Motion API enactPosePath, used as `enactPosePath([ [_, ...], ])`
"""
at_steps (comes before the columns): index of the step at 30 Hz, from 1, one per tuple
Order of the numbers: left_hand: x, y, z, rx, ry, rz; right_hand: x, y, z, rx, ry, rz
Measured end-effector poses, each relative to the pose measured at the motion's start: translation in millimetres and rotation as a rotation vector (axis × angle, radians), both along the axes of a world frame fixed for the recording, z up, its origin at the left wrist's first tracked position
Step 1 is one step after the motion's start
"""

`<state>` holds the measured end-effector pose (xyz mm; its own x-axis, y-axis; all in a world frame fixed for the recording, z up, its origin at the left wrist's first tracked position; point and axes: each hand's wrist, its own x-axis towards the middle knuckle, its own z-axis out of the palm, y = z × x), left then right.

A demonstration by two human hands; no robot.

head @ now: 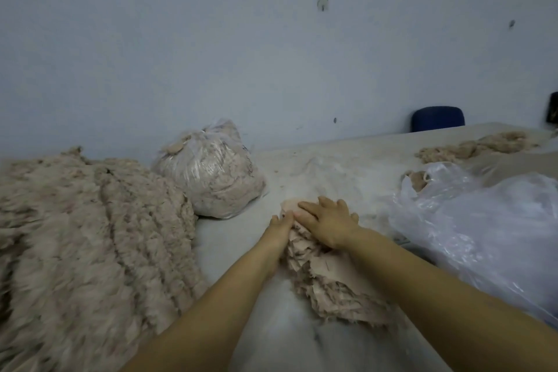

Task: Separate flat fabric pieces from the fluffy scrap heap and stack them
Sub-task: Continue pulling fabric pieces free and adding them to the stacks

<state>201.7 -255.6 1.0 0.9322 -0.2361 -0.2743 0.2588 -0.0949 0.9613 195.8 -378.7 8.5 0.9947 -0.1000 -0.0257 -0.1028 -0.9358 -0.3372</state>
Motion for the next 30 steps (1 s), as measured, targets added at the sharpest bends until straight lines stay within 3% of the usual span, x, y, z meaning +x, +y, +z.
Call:
enactPosePath([
  [3, -27, -16, -10, -0.237, 0.017, 0.014, -3, 3, -11, 0.09, 0.08, -0.003],
  [6, -31, -34, -19, -0.167, -0.005, 0.007, -13, 3, -17, 0.125, 0.027, -0.094],
  [10, -28, -23, -5, -0.393, 0.008, 0.004, -21, 1, -7, 0.116, -0.048, -0.142],
  [14, -23, -22, -14, -0.185, -0.106, 0.013, -34, 10, -10, -0.096, -0.001, -0.139],
  [17, -23, -12, -30, -0.118, -0.144, -0.027, -44, 14, -21, -0.111, 0.103, -0.158],
  [21, -21, -1, -28, -0.167, -0.15, -0.042, -48, 11, -11, -0.101, -0.025, -0.143],
  [28, -31, 15, -6, -0.126, -0.182, -0.069, -63, 10, 8, -0.066, -0.071, -0.093],
  [30, -38, 25, 0, -0.095, -0.217, -0.073, -73, 15, 6, -0.08, -0.191, -0.071],
])
